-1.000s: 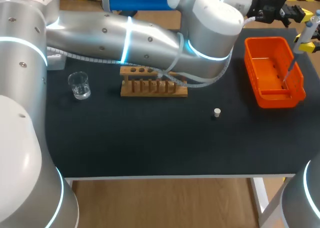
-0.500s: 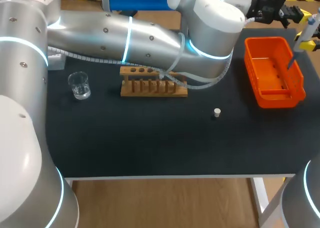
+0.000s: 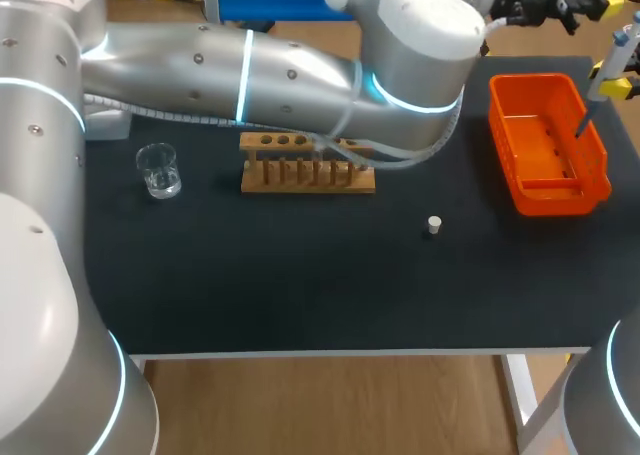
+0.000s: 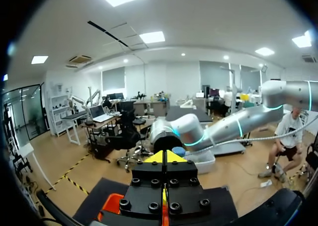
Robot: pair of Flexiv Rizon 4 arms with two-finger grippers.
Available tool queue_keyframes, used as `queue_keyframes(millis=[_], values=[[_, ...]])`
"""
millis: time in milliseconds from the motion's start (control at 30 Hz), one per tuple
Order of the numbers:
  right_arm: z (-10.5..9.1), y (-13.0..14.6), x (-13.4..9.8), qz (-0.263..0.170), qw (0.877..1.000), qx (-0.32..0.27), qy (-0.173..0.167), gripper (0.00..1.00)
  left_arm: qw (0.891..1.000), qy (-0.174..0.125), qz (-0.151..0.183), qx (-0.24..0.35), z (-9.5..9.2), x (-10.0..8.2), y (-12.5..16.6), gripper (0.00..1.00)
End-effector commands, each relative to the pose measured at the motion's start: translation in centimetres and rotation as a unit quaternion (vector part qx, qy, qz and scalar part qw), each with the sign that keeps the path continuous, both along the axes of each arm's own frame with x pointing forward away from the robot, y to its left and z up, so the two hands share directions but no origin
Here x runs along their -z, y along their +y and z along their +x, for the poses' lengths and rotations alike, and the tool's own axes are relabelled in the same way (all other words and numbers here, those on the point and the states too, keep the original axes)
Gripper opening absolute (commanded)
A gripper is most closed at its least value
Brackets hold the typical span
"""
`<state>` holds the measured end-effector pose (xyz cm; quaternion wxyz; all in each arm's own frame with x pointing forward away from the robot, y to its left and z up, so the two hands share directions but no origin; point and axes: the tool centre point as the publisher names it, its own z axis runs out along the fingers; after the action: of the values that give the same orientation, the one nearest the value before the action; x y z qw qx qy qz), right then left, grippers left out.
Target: Invert the test tube, pick up the pipette, mount the tip to pipette, aspirate from beaker and dispense into the tube, eject the tip, return the pipette, and cap with the stopper.
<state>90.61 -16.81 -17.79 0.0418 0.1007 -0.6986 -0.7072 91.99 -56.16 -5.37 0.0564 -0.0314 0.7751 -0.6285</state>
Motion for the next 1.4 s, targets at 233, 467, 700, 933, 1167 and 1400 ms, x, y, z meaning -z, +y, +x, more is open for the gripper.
queue_keyframes(millis=[233, 467, 700, 933, 1167, 1400], values=[[0.0, 0.0, -0.1, -0.002, 1.0, -0.001, 0.0, 0.0, 0.999, 0.008, 0.04, 0.016, 0.5, -2.4, 3.0, 1.0], [0.0, 0.0, -0.1, -0.002, 1.0, -0.001, 0.0, 0.0, 0.996, 0.019, 0.063, 0.056, 0.9, -2.9, 4.4, 1.0], [0.0, 0.0, -0.1, -0.002, 1.0, -0.001, 0.0, 0.0, 0.996, 0.028, 0.046, 0.072, 0.3, -1.7, 6.2, 1.0], [0.0, 0.0, -0.1, -0.002, 1.0, -0.001, 0.0, 0.0, 0.997, 0.043, 0.037, 0.047, -1.4, -0.2, 8.9, 1.0], [0.0, 0.0, -0.1, -0.002, 1.0, -0.001, 0.0, 0.0, 0.998, 0.048, 0.023, 0.023, -3.7, 1.2, 11.5, 1.0], [0.0, 0.0, -0.1, -0.002, 1.0, -0.001, 0.0, 0.0, 0.998, 0.067, 0.006, -0.006, -5.7, 2.1, 13.5, 1.0]])
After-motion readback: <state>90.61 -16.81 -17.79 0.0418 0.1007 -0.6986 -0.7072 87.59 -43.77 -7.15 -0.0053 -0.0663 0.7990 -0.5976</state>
